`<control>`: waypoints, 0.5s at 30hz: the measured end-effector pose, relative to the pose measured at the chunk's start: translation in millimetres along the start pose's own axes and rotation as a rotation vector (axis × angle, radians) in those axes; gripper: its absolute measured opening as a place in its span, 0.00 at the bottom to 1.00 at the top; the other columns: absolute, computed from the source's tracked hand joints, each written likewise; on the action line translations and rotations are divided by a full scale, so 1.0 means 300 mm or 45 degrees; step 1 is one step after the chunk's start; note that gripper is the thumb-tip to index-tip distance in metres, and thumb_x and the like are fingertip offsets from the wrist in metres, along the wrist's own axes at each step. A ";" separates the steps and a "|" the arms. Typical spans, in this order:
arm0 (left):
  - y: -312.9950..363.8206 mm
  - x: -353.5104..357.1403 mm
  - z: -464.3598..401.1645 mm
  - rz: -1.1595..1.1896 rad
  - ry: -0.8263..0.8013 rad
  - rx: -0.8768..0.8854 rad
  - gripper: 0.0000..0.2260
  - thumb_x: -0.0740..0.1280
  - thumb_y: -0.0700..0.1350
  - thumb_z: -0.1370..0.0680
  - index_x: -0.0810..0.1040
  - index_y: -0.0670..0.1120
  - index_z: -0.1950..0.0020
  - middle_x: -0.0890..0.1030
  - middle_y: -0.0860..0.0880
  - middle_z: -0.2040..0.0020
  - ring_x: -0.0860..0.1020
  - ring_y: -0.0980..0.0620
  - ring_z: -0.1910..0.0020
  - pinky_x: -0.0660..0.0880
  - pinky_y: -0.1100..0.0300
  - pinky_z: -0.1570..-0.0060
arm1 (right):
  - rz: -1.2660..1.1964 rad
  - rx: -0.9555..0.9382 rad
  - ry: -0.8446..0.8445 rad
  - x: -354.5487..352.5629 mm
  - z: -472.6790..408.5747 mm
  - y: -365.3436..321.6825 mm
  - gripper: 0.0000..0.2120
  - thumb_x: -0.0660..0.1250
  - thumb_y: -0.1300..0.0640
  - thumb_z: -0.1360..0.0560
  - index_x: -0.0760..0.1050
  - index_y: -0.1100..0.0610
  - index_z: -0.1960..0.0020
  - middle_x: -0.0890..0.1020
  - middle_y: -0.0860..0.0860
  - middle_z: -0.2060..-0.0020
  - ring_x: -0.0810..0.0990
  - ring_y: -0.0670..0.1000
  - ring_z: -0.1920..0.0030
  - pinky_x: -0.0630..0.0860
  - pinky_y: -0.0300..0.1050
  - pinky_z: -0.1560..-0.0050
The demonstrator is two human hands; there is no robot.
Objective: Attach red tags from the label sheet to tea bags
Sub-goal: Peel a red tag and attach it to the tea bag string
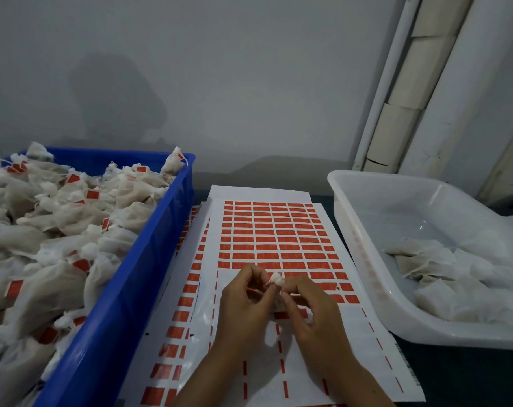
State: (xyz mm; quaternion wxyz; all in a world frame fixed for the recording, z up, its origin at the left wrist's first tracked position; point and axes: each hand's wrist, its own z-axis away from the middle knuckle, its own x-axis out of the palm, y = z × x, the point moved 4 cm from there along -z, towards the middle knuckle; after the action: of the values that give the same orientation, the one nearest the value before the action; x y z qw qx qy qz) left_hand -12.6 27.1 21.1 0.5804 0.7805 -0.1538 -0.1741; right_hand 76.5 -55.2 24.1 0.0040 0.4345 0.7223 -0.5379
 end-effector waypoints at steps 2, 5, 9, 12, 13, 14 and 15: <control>0.005 0.003 0.000 0.052 -0.053 -0.008 0.05 0.70 0.40 0.27 0.76 0.48 0.60 0.80 0.56 0.65 0.79 0.59 0.60 0.75 0.73 0.65 | 0.005 0.003 0.030 -0.005 -0.001 0.004 0.15 0.61 0.46 0.29 0.75 0.51 0.47 0.81 0.45 0.50 0.80 0.45 0.50 0.75 0.36 0.44; 0.010 0.006 -0.004 0.120 -0.139 -0.018 0.03 0.70 0.39 0.27 0.79 0.47 0.58 0.82 0.55 0.63 0.80 0.57 0.59 0.76 0.70 0.62 | -0.037 0.030 0.077 -0.021 -0.004 0.007 0.16 0.61 0.46 0.29 0.77 0.54 0.48 0.81 0.48 0.51 0.80 0.47 0.51 0.75 0.38 0.44; 0.010 0.008 -0.004 0.108 -0.200 -0.013 0.03 0.69 0.41 0.27 0.81 0.47 0.55 0.83 0.53 0.59 0.81 0.55 0.56 0.78 0.65 0.56 | -0.132 0.111 0.091 -0.024 -0.012 0.012 0.08 0.60 0.47 0.30 0.74 0.47 0.54 0.81 0.44 0.56 0.80 0.46 0.53 0.75 0.33 0.48; 0.010 0.002 -0.006 0.066 -0.170 0.023 0.06 0.70 0.41 0.27 0.81 0.53 0.56 0.82 0.55 0.58 0.80 0.56 0.54 0.78 0.66 0.55 | -0.173 0.130 0.094 -0.020 -0.015 0.019 0.07 0.61 0.48 0.30 0.75 0.47 0.55 0.81 0.44 0.56 0.79 0.45 0.53 0.75 0.30 0.50; 0.011 -0.001 -0.007 0.038 -0.157 0.058 0.07 0.70 0.41 0.28 0.81 0.54 0.56 0.82 0.56 0.56 0.80 0.56 0.53 0.78 0.67 0.54 | -0.194 0.128 0.086 -0.017 -0.016 0.020 0.06 0.61 0.48 0.30 0.75 0.47 0.55 0.80 0.44 0.56 0.79 0.44 0.53 0.74 0.29 0.50; 0.012 -0.004 -0.009 0.014 -0.152 0.094 0.08 0.70 0.41 0.28 0.81 0.55 0.56 0.81 0.56 0.54 0.79 0.56 0.51 0.78 0.66 0.53 | -0.219 0.124 0.075 -0.014 -0.016 0.022 0.06 0.61 0.49 0.30 0.74 0.47 0.56 0.80 0.44 0.56 0.79 0.43 0.53 0.74 0.28 0.51; 0.014 -0.006 -0.011 -0.003 -0.157 0.125 0.10 0.71 0.40 0.28 0.80 0.56 0.56 0.80 0.55 0.52 0.78 0.55 0.50 0.77 0.65 0.51 | -0.246 0.125 0.066 -0.012 -0.016 0.023 0.05 0.62 0.49 0.30 0.75 0.47 0.56 0.80 0.44 0.56 0.78 0.42 0.52 0.74 0.28 0.51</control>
State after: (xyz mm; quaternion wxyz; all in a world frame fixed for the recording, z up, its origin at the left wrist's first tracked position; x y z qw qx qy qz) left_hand -12.7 29.4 26.2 0.5306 0.7959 -0.1968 -0.2148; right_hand 85.3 -53.3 22.4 -0.0880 0.3765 0.7334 -0.5591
